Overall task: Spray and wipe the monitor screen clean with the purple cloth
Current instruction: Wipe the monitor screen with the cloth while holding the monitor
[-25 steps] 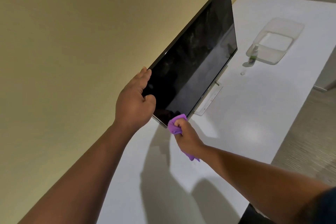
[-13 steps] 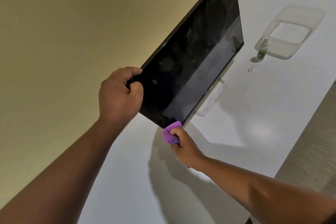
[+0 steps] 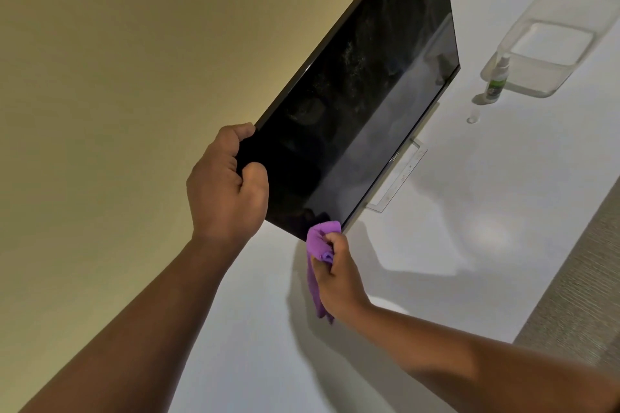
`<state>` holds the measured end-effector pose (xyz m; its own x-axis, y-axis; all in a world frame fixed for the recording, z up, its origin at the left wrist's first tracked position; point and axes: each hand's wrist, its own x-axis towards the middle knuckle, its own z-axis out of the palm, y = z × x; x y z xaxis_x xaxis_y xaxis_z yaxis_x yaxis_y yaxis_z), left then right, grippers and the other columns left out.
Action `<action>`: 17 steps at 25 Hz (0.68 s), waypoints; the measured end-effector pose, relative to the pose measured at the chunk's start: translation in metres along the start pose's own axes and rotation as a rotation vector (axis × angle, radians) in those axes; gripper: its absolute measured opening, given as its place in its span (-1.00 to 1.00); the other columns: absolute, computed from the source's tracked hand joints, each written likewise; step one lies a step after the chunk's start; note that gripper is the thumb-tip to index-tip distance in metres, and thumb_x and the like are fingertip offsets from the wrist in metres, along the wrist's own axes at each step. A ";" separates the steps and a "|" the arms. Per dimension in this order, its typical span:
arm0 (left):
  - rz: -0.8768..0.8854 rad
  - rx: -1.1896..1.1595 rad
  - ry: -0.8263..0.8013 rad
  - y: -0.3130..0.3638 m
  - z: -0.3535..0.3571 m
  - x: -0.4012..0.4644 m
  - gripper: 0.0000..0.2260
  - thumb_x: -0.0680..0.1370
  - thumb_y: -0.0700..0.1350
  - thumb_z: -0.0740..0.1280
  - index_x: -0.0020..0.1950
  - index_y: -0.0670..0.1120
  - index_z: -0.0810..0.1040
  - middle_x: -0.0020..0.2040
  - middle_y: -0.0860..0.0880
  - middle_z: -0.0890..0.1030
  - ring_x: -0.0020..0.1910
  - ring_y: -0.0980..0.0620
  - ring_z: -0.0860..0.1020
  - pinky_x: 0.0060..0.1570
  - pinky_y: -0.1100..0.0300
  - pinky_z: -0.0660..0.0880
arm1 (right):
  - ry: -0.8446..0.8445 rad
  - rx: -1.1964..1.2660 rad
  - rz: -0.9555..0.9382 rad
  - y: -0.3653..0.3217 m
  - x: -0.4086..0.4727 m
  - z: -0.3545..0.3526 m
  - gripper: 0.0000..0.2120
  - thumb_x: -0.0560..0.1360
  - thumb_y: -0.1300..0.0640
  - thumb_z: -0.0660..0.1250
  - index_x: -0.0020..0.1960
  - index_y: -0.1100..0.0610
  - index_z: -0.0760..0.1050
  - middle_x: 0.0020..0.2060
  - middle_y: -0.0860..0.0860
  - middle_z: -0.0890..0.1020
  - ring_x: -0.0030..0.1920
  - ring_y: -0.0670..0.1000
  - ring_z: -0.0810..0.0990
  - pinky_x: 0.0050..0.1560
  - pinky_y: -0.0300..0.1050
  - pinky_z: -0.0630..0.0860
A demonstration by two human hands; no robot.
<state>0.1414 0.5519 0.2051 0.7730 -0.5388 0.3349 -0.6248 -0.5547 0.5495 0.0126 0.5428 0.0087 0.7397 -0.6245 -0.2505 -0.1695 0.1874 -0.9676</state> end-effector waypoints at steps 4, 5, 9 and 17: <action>0.007 0.013 -0.002 0.000 0.001 -0.003 -0.51 0.43 -0.16 0.16 0.34 -0.02 0.57 0.03 0.34 0.60 -0.02 0.20 0.57 0.00 0.27 0.52 | -0.019 -0.007 0.069 0.011 0.006 -0.006 -0.65 0.63 0.27 0.27 0.02 -0.19 0.31 -0.11 -0.20 0.54 -0.11 -0.18 0.60 -0.23 -0.34 0.55; 0.003 0.005 0.005 0.000 0.001 -0.002 -0.52 0.44 -0.16 0.16 0.33 -0.03 0.58 0.15 0.30 0.62 0.08 0.23 0.58 0.09 0.23 0.54 | 0.000 -0.003 0.122 0.010 0.011 -0.008 -0.71 0.65 0.20 0.28 0.05 -0.19 0.30 -0.07 -0.24 0.52 -0.09 -0.18 0.60 -0.21 -0.38 0.54; 0.001 0.019 0.018 -0.002 0.003 -0.001 -0.53 0.43 -0.17 0.16 0.31 -0.04 0.60 0.31 0.16 0.61 0.27 0.20 0.55 0.21 0.24 0.51 | 0.168 0.131 0.158 -0.010 0.044 -0.019 -0.79 0.64 0.09 0.30 0.04 -0.22 0.35 -0.11 -0.18 0.55 -0.13 -0.11 0.59 -0.22 -0.24 0.55; 0.008 -0.006 0.045 -0.011 0.007 -0.002 -0.53 0.42 -0.18 0.17 0.29 -0.04 0.61 0.31 0.17 0.61 0.33 0.26 0.51 0.28 0.34 0.45 | 0.334 0.109 0.164 -0.012 0.057 -0.014 -0.62 0.70 0.11 0.18 0.48 0.01 0.20 -0.10 -0.09 0.53 -0.17 -0.27 0.57 -0.25 -0.51 0.42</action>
<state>0.1455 0.5547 0.1927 0.7723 -0.5141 0.3733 -0.6303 -0.5465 0.5514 0.0476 0.4947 0.0055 0.4521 -0.7889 -0.4162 -0.1850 0.3735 -0.9090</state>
